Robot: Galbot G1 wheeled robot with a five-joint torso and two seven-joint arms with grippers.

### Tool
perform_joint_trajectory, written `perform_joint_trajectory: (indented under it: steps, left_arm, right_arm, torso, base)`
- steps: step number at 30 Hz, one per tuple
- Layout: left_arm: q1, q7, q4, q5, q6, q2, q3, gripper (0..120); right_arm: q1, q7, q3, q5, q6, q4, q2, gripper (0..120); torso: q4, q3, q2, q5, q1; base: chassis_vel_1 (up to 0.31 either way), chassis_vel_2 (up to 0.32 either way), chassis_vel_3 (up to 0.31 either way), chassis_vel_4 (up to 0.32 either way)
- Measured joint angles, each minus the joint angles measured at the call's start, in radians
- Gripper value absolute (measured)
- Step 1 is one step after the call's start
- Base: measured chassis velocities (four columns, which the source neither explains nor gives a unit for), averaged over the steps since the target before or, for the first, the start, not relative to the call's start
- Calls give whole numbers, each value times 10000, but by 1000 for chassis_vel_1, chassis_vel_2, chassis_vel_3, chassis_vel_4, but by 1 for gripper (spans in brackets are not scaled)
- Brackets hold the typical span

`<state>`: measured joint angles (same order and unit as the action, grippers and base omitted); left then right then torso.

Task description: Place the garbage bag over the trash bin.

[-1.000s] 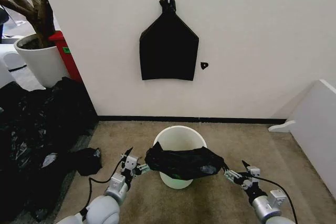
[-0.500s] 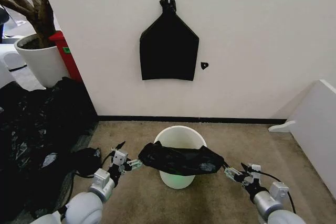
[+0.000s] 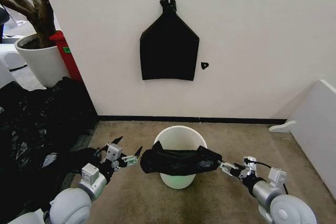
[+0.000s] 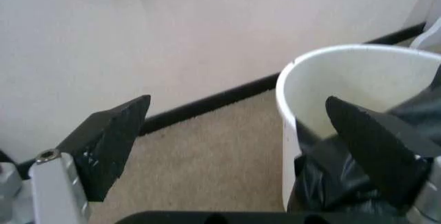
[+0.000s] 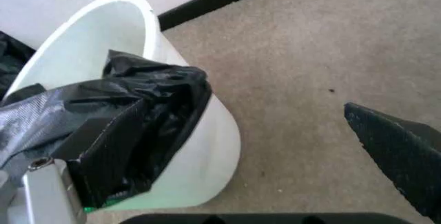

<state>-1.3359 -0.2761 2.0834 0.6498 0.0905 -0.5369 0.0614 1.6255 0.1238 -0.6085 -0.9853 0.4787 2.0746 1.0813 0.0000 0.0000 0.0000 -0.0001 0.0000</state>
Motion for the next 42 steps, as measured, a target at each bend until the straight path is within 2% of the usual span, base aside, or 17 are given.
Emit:
perform_joint_trajectory:
  steps: [6, 12, 15, 17, 19, 22, 24, 26, 29, 31, 32, 35, 37, 39, 41, 42]
  left_arm:
    - [193, -162, 149, 151, -48, -102, -13, 100]
    - [95, -441, 620, 518, -210, -98, 163, 100]
    - [-9, -877, 1150, 1032, -517, -20, 414, 100]
    - [26, -1343, 1565, 1704, -964, 70, 1082, 100]
    - [27, -1397, 1648, 1820, -1062, 122, 1293, 100]
    - [-18, -1616, 1981, 2320, -1682, 463, 2285, 100]
    - [48, -1622, 2103, 2631, -2168, 716, 2644, 100]
    - [65, -1618, 2114, 2660, -2232, 750, 2670, 100]
    - [-23, -1398, 2239, 2759, -2913, 1010, 3004, 100]
    - [-420, -1344, 2362, 2756, -3061, 1112, 3345, 100]
    - [-998, -1315, 2507, 2742, -3210, 1142, 3859, 100]
    - [-1653, -1264, 2559, 2680, -3239, 1119, 4484, 100]
    - [-2434, -1111, 2615, 2663, -3239, 1026, 5297, 100]
    - [-3575, -873, 2694, 2591, -3231, 808, 6605, 100]
    - [-3900, -791, 2718, 2528, -3226, 698, 6945, 100]
    - [-4341, -678, 2766, 2394, -3196, 482, 7405, 100]
  right_arm:
    - [547, -16, -109, 155, -116, 374, -17, 100]
    - [1084, -44, -405, 499, -578, 1061, 50, 100]
    - [1148, 16, -834, 611, -688, 1888, -40, 100]
    - [273, 801, -941, 339, -337, 2353, -362, 100]
    - [-12, 1039, -893, 270, -288, 2394, -472, 100]
    - [-1224, 1575, -635, 146, -72, 2310, -1013, 100]
    - [-1683, 1578, -612, 140, 346, 2119, -1275, 100]
    - [-1758, 1592, -612, 138, 440, 2078, -1314, 100]
    - [-2318, 1652, -566, 75, 1208, 1614, -1567, 100]
    - [-2784, 1552, -381, 3, 1562, 1221, -1724, 100]
    - [-3212, 1075, -215, -86, 1891, 841, -1986, 100]
    - [-3438, 326, -156, -52, 1953, 563, -2255, 100]
    - [-3508, -614, -96, 167, 1613, 263, -2527, 100]
    - [-3545, -1518, -21, 562, 1121, -73, -2780, 100]
    - [-3583, -1709, 10, 638, 1076, -161, -2850, 100]
    - [-3674, -1957, 77, 705, 1028, -280, -2959, 100]
  torso:
    - [-1, 0, 0, 0, 0]
    - [-1, 0, 0, 1, 0]
    - [-3, 0, 0, -1, 0]
    - [-3, 1, 0, -2, 0]
    - [-2, 0, 0, -1, 0]
    - [5, 1, 0, 0, 0]
    - [5, 2, 0, 1, 0]
    - [5, 2, 0, 1, 0]
    - [-8, 2, 0, 0, 0]
    - [-4, 2, 0, 2, 0]
    - [2, 2, 0, 4, 0]
    - [4, 2, 0, 0, 0]
    - [3, 2, -1, 0, 0]
    - [-2, 0, 0, 3, 0]
    - [-3, 0, 0, 4, 0]
    - [-3, 0, 0, 3, 0]
  base:
    - [0, 0, 0, 0]
    - [0, 0, 0, 0]
    - [0, 0, 0, 0]
    - [0, 0, 0, 0]
    - [0, 0, 0, 0]
    - [0, 0, 0, 0]
    - [0, 0, 0, 0]
    - [0, 0, 0, 0]
    - [0, 0, 0, 0]
    - [0, 0, 0, 0]
    - [0, 0, 0, 0]
    - [0, 0, 0, 0]
    - [0, 0, 0, 0]
    - [0, 0, 0, 0]
    - [0, 0, 0, 0]
    - [0, 0, 0, 0]
